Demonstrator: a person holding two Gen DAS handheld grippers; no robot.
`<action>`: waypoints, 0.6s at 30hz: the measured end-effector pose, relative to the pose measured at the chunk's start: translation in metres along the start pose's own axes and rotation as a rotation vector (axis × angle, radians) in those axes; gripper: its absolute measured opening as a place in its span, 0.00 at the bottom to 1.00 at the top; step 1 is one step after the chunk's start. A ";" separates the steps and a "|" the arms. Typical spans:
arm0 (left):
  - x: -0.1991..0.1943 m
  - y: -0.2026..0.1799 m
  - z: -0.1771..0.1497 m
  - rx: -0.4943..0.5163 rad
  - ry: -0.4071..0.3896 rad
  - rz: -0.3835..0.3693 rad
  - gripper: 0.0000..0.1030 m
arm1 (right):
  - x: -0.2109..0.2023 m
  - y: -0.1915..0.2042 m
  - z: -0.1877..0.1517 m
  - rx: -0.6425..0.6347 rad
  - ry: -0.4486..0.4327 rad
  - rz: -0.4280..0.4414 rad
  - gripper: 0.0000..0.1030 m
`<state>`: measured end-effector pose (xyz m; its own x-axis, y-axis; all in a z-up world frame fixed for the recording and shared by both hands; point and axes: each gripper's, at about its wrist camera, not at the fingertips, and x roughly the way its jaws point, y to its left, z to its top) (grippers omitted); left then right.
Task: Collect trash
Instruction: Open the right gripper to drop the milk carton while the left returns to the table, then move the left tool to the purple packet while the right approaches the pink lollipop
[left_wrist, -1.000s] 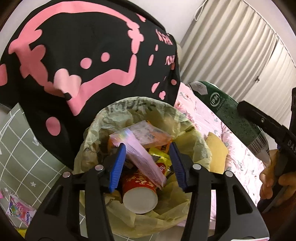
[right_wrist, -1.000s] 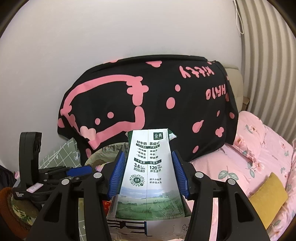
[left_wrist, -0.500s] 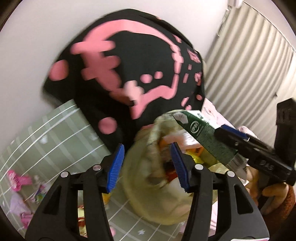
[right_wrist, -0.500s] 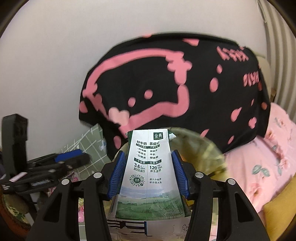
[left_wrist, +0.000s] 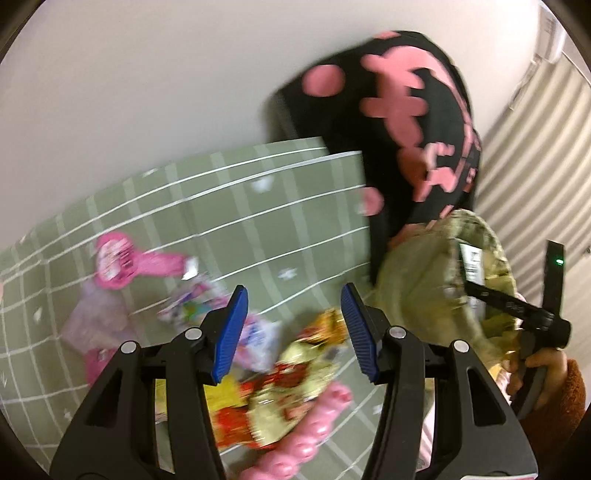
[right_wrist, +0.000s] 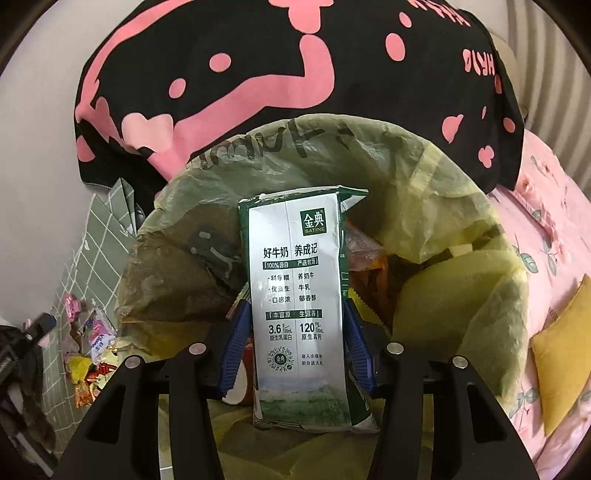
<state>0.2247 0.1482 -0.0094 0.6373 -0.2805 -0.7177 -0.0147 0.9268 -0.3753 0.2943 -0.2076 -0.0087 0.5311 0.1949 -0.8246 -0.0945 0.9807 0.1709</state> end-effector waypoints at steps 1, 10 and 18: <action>-0.001 0.007 -0.002 -0.013 0.000 0.010 0.48 | -0.003 0.001 -0.001 -0.003 -0.008 0.000 0.46; -0.031 0.070 -0.014 -0.095 -0.068 0.133 0.51 | -0.053 0.018 -0.007 -0.067 -0.160 -0.036 0.51; -0.054 0.124 -0.031 -0.214 -0.094 0.218 0.51 | -0.073 0.076 -0.018 -0.169 -0.252 0.087 0.51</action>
<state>0.1643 0.2702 -0.0354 0.6696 -0.0471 -0.7412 -0.3143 0.8863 -0.3402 0.2328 -0.1475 0.0549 0.7050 0.2894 -0.6475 -0.2761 0.9529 0.1252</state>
